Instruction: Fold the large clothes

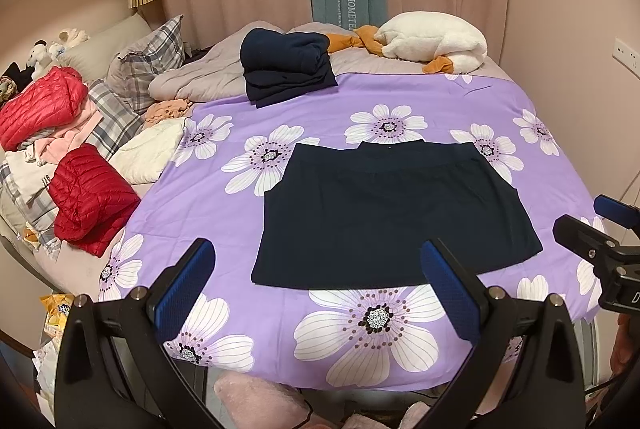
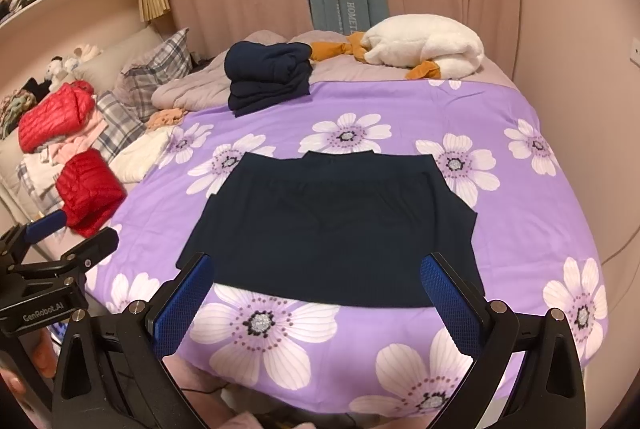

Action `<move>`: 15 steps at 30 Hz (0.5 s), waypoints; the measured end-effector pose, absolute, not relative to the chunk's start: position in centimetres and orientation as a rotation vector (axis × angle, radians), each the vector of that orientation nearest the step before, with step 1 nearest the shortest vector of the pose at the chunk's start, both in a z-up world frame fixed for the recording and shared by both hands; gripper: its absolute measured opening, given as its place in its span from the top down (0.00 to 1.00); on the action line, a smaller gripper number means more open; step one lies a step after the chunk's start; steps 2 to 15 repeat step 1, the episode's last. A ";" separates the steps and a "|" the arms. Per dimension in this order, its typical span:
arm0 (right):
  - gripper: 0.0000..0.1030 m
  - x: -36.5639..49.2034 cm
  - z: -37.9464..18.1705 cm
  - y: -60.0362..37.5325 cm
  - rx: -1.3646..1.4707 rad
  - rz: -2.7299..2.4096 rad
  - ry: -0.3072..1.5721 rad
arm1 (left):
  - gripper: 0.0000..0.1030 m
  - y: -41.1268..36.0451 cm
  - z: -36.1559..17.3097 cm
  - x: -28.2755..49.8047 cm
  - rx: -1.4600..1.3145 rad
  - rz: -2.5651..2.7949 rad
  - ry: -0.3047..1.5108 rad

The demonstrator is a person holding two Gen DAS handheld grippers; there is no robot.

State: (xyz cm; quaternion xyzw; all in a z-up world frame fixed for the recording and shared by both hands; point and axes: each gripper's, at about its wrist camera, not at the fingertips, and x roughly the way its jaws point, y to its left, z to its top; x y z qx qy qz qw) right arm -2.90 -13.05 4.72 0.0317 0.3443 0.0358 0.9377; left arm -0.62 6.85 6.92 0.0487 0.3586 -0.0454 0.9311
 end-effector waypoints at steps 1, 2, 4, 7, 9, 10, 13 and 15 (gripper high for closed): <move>0.01 -2.8 4.8 -13.3 0.065 0.075 0.704 | 0.00 6.7 6.9 -0.6 0.099 -0.092 0.735; 0.01 -2.8 4.8 -13.3 0.065 0.075 0.704 | 0.00 6.7 6.9 -0.6 0.099 -0.092 0.735; 0.01 -2.8 4.8 -13.3 0.065 0.075 0.704 | 0.00 6.7 6.9 -0.6 0.099 -0.092 0.735; 0.01 -2.8 4.8 -13.3 0.065 0.075 0.704 | 0.00 6.7 6.9 -0.6 0.099 -0.092 0.735; 0.01 -2.8 4.8 -13.3 0.065 0.075 0.704 | 0.00 6.7 6.9 -0.6 0.099 -0.092 0.735; 0.01 -2.8 4.8 -13.3 0.065 0.075 0.704 | 0.00 6.7 6.9 -0.6 0.099 -0.092 0.735; 0.01 -2.8 4.8 -13.3 0.065 0.075 0.704 | 0.00 6.7 6.9 -0.6 0.099 -0.092 0.735; 0.01 -2.8 4.8 -13.3 0.065 0.075 0.704 | 0.00 6.7 6.9 -0.6 0.099 -0.092 0.735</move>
